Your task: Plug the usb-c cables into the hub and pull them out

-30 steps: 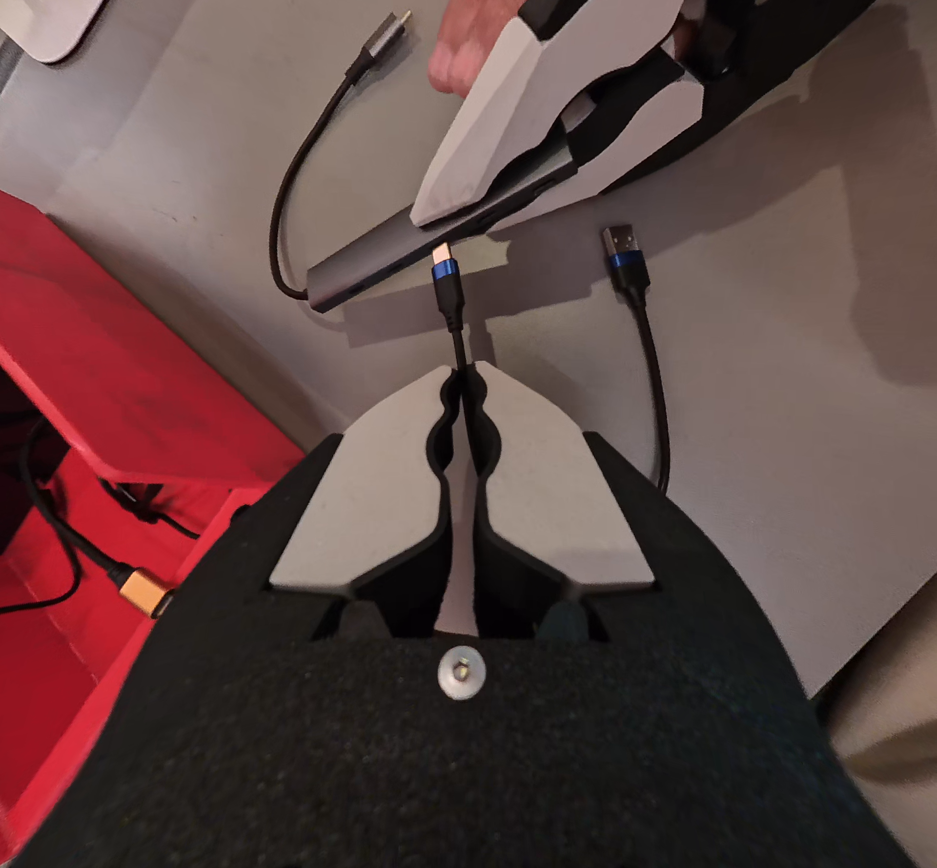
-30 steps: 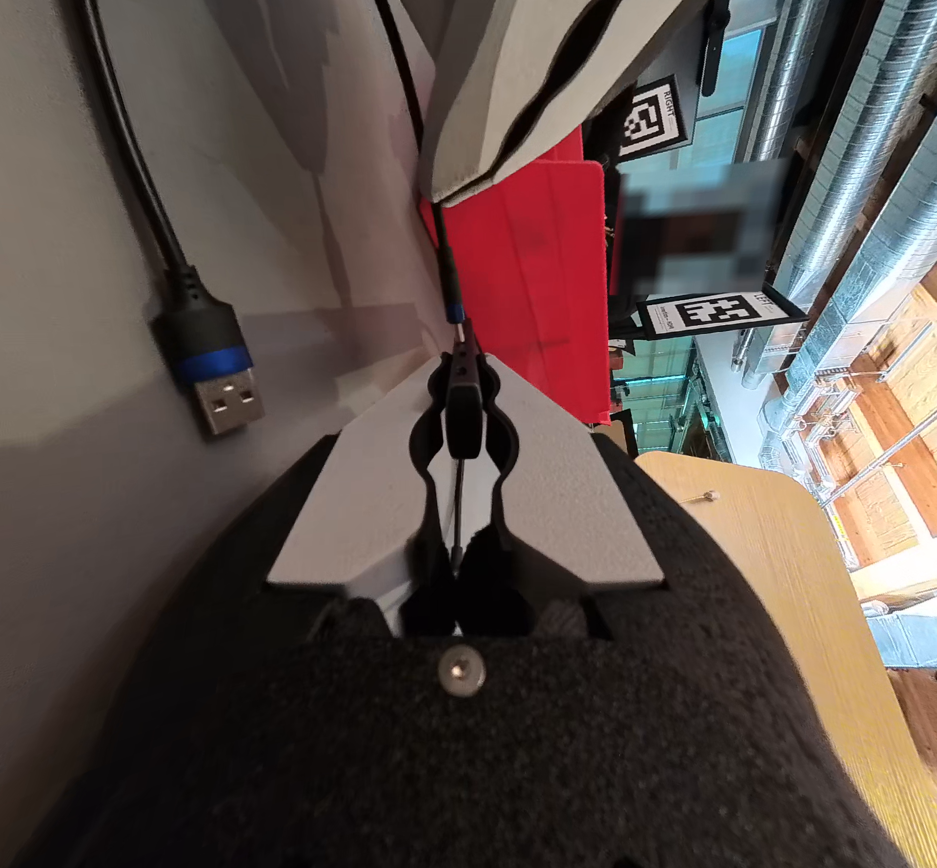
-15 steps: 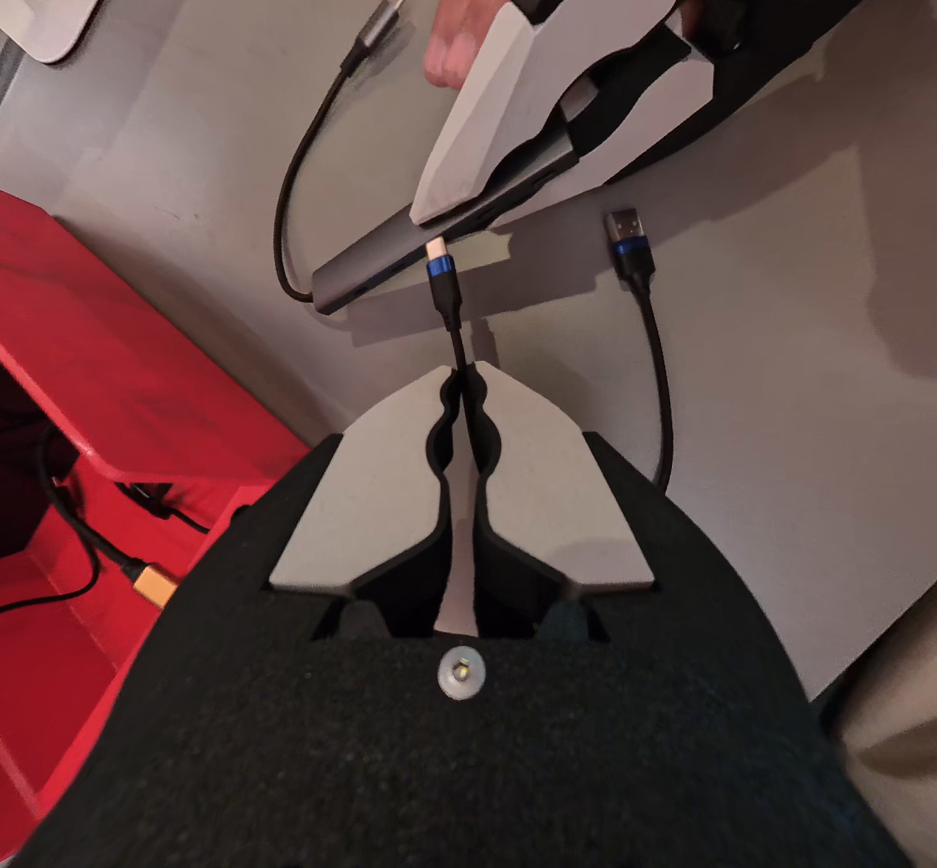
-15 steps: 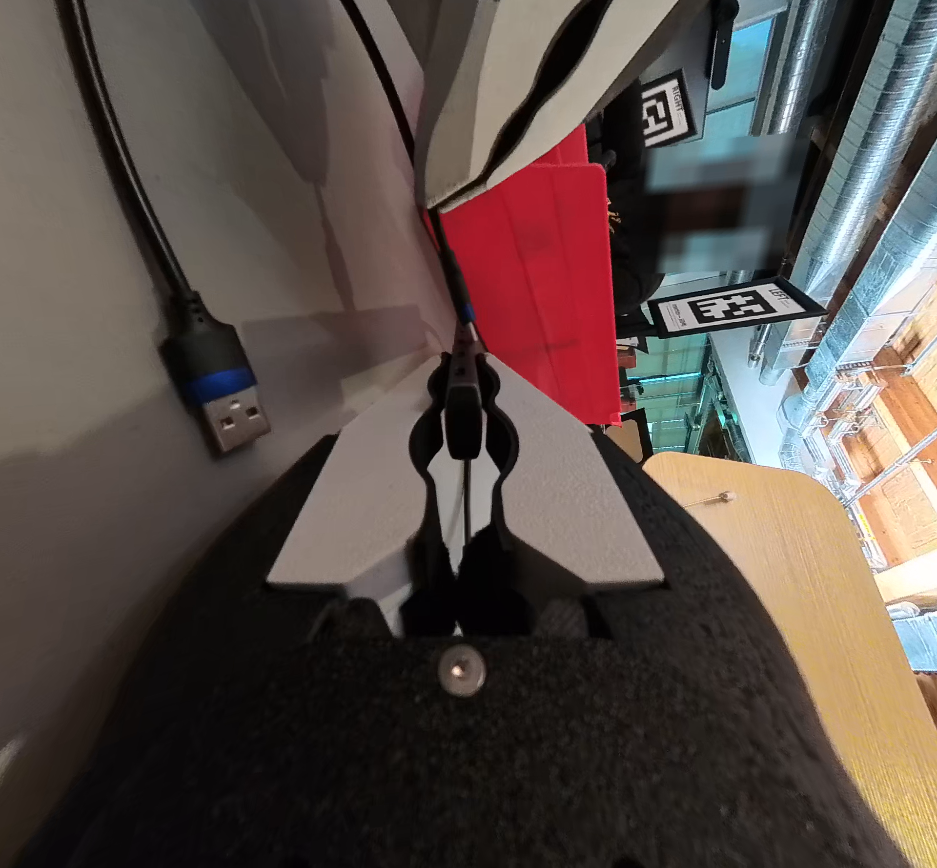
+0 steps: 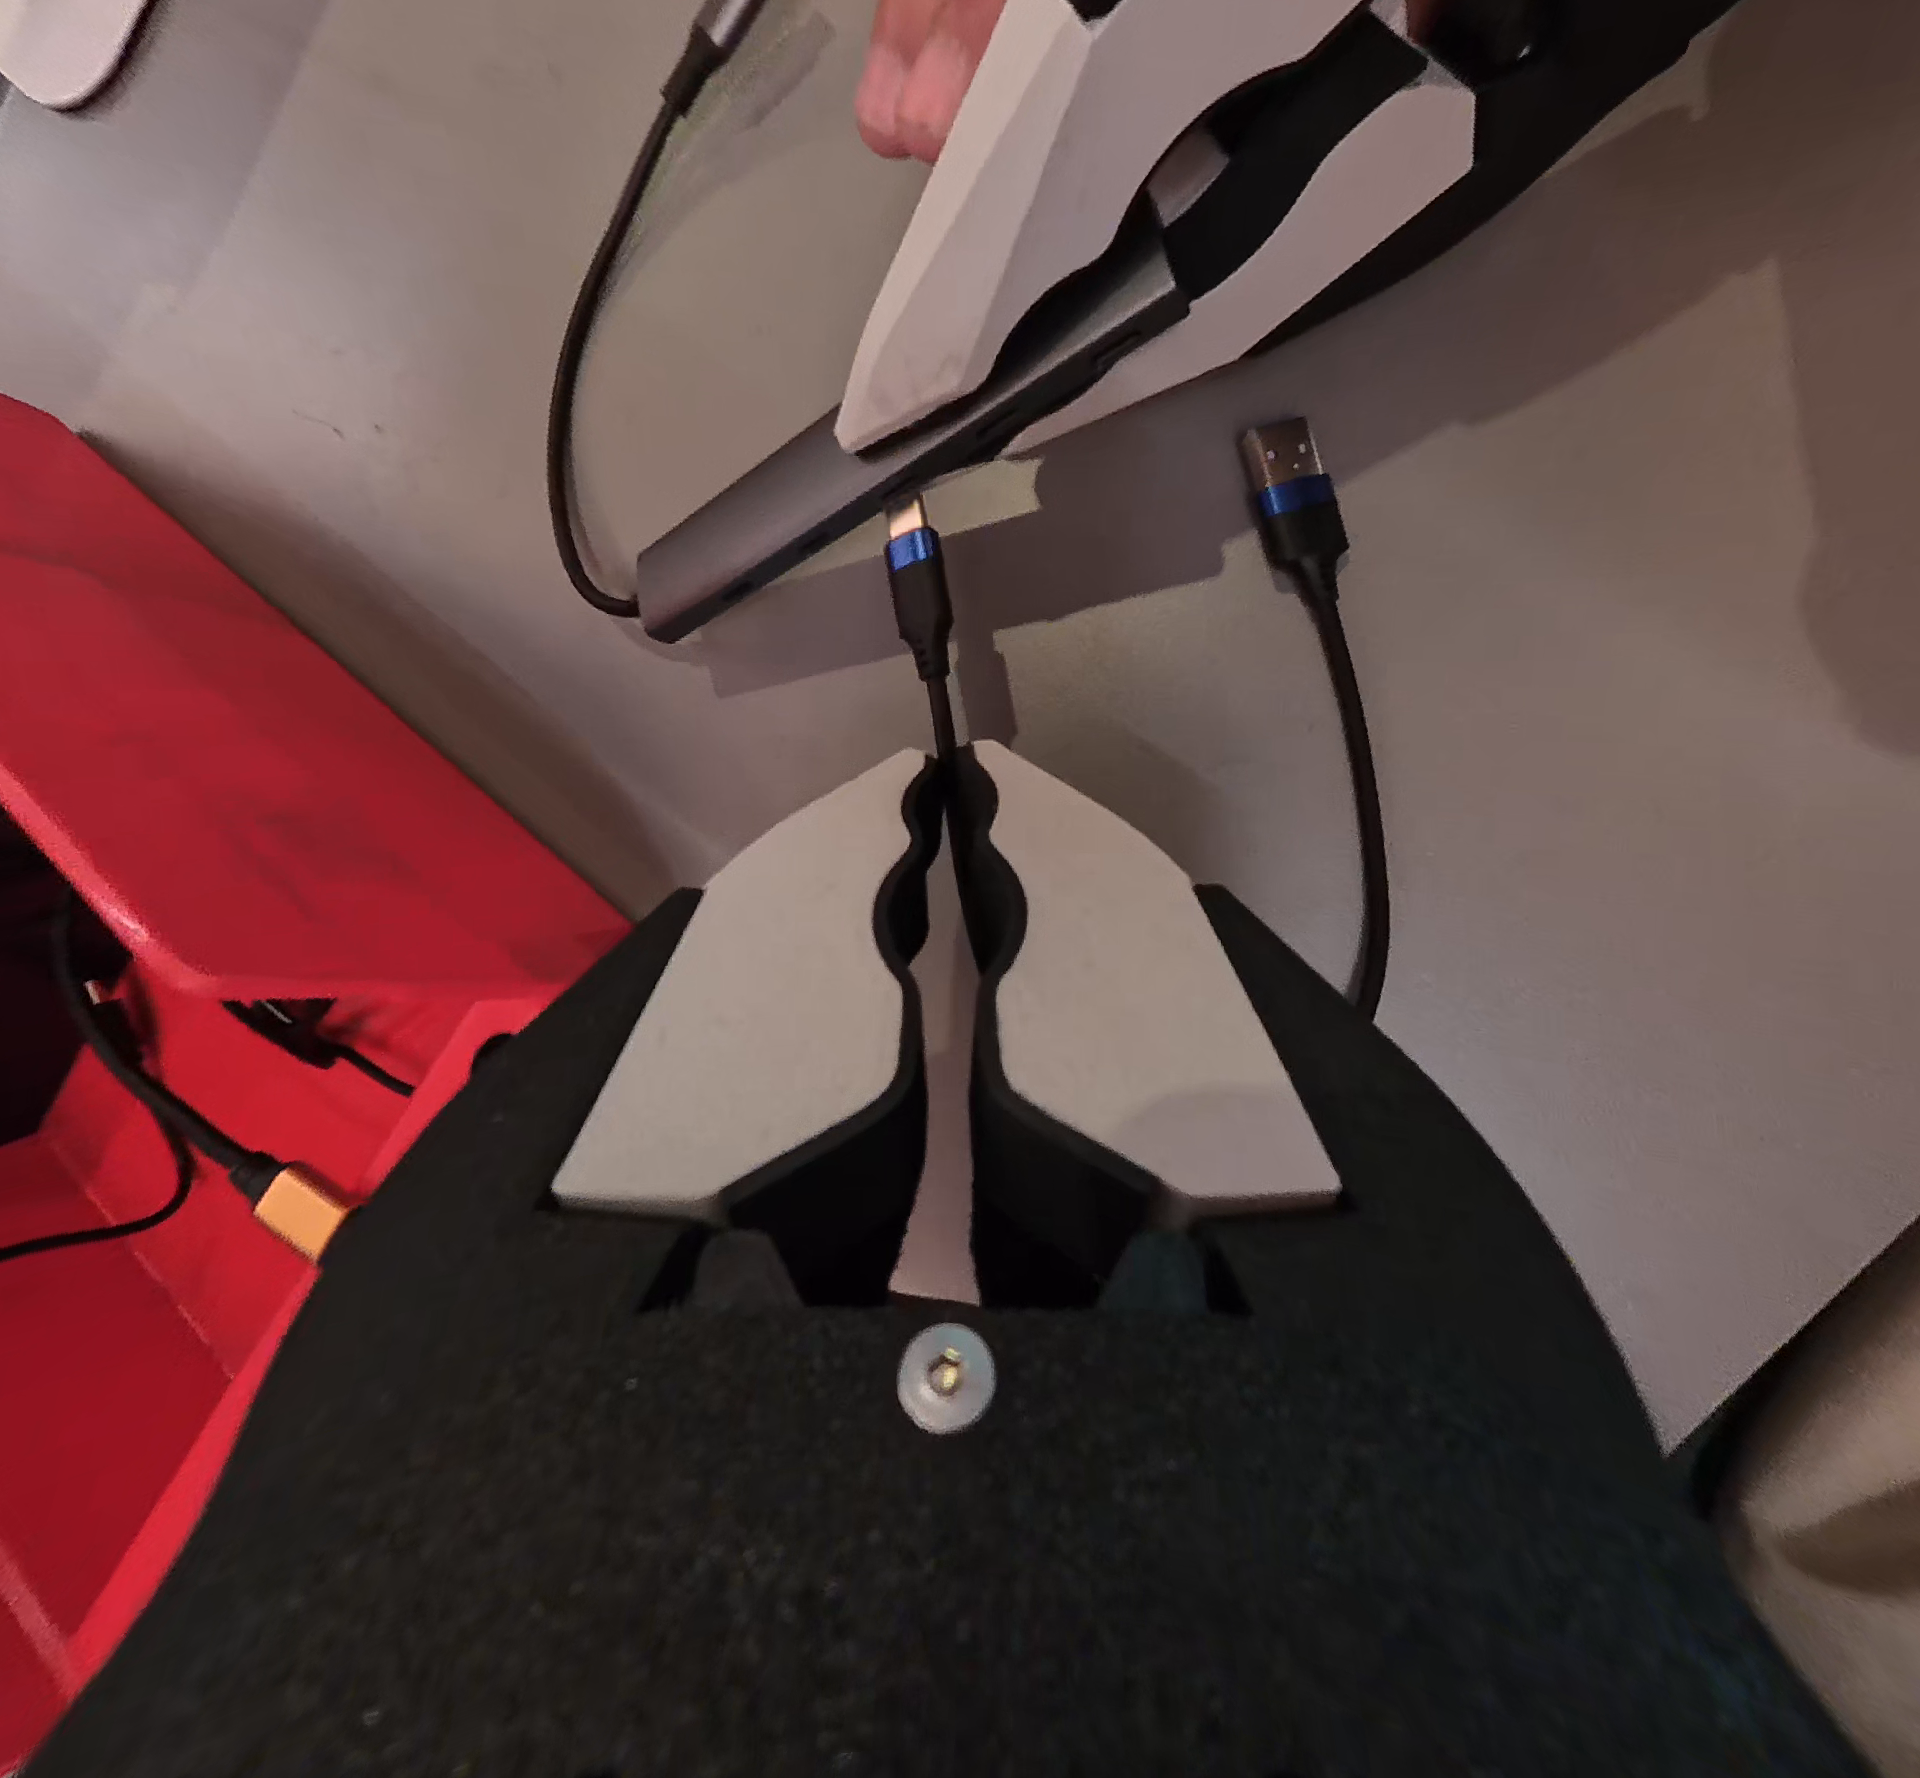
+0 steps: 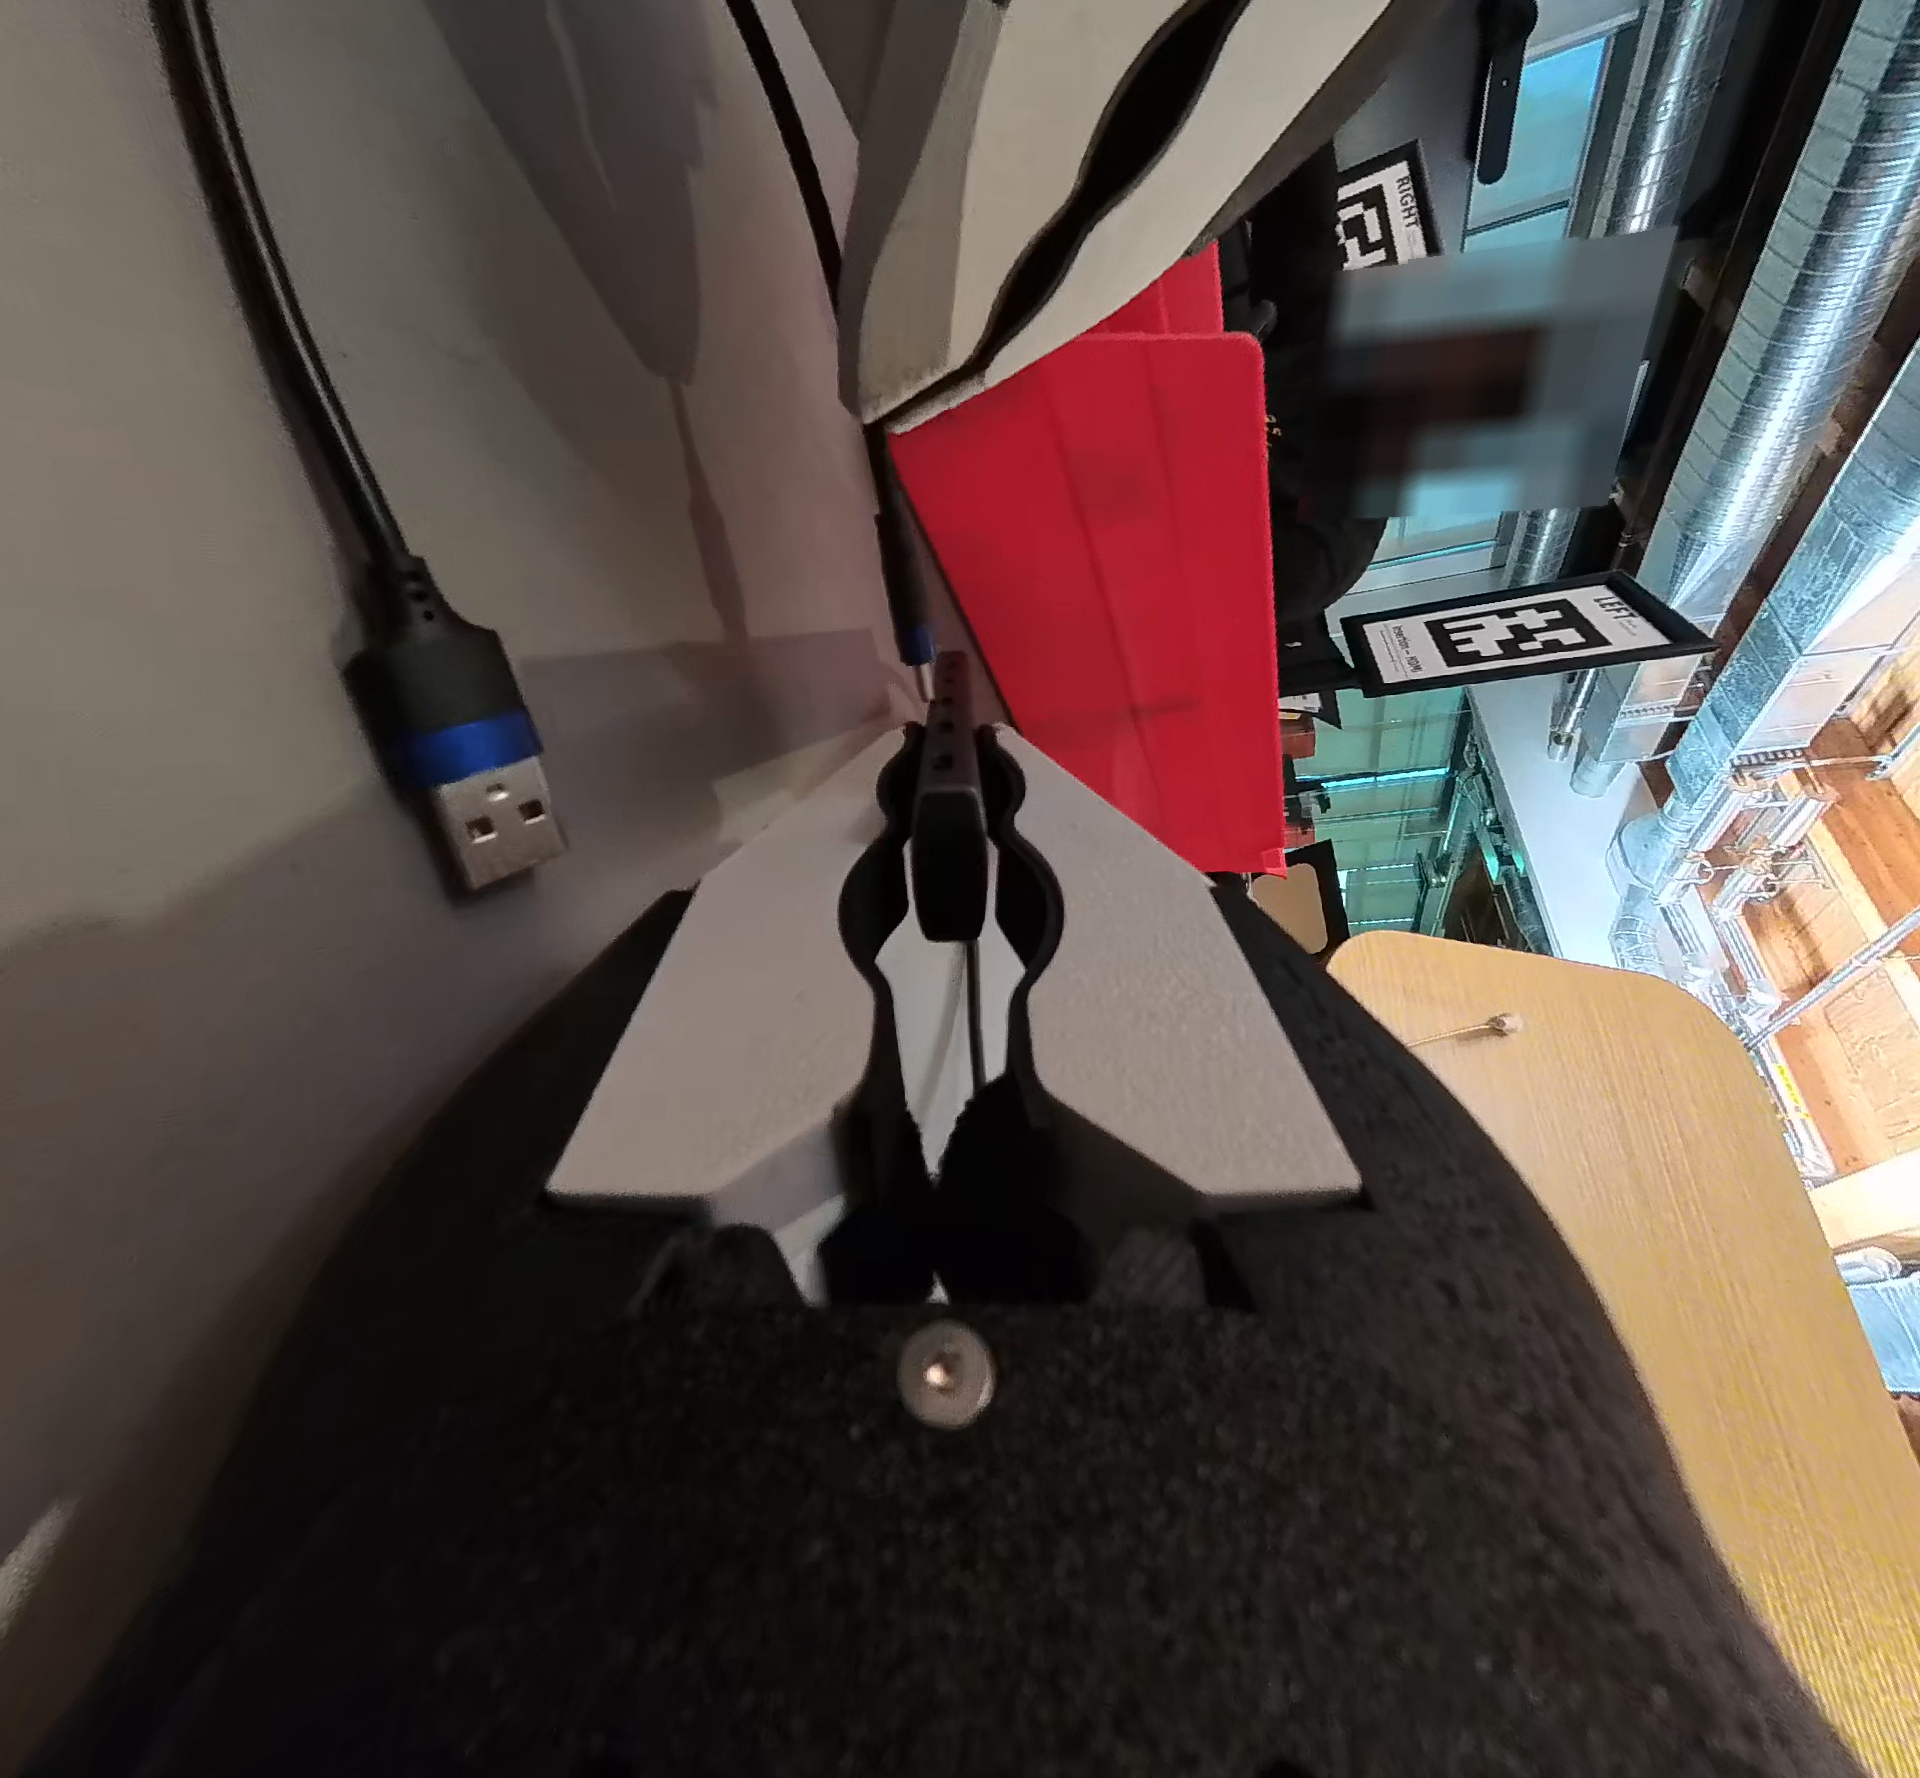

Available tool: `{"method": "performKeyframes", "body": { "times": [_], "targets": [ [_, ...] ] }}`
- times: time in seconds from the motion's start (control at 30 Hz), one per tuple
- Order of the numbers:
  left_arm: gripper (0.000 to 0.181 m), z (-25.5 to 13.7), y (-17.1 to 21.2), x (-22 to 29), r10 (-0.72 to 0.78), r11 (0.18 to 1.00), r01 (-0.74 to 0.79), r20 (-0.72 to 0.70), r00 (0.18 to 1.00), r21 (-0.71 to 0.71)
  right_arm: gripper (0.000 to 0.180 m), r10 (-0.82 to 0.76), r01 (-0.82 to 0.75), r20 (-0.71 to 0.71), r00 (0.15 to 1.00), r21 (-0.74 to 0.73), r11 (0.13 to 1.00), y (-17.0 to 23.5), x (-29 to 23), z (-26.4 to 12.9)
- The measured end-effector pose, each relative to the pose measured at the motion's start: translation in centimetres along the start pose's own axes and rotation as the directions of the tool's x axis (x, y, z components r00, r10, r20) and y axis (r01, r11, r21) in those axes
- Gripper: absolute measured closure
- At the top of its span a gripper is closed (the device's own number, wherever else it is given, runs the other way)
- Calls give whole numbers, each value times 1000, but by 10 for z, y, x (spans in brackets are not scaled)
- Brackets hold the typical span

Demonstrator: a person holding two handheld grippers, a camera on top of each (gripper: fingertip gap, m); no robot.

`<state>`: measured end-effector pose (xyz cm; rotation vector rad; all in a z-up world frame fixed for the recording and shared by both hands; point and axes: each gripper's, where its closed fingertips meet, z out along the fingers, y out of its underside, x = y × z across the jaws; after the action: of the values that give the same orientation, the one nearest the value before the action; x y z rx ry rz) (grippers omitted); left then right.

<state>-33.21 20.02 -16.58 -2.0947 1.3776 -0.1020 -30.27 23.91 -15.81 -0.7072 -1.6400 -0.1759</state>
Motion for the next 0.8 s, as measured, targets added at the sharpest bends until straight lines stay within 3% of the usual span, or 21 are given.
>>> {"method": "performKeyframes", "body": {
  "times": [0.63, 0.8],
  "targets": [
    [179, 3, 1, 1, 6, 1000, -6, 6, 1000, -19, 170, -34, 34, 22, 999, -15, 999, 1, -6, 2],
    [179, 1, -6, 2, -44, 998, 45, -15, 999, 38, 170, -44, 44, 15, 999, -19, 999, 2, -5, 2]
  ]
}}
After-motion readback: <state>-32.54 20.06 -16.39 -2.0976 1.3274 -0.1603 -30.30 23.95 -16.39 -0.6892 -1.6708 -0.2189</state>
